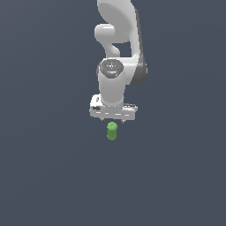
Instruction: Pick up the object and move it to a goal position.
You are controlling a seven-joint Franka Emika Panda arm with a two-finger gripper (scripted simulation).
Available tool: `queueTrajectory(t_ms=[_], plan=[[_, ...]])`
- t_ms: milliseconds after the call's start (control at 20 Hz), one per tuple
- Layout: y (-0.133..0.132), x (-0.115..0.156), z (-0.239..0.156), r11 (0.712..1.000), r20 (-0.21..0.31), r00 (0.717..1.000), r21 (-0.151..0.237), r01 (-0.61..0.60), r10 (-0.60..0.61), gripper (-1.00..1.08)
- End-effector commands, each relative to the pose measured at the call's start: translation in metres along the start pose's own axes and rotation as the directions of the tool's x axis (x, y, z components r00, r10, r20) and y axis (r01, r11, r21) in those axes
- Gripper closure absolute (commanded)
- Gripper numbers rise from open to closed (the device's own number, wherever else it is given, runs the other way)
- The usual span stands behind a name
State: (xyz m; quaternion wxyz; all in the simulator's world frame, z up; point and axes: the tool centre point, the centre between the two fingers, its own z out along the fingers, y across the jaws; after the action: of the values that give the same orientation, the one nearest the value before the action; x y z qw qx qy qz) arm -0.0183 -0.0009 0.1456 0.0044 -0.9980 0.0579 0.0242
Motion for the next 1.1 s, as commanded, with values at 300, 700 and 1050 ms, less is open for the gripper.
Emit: queueTrajectory(t_ms=[300,700,1050], plan=[[0.002,0.009,0.0,0.986,-0.033,0.985,0.002,-0.168,0.168,-0.92],[0.002,0.014,-0.001,0.97,-0.048,0.969,0.006,-0.243,0.243,-0.92],[0.002,0.014,0.003,0.969,-0.048,0.968,0.006,-0.245,0.245,-0.92]])
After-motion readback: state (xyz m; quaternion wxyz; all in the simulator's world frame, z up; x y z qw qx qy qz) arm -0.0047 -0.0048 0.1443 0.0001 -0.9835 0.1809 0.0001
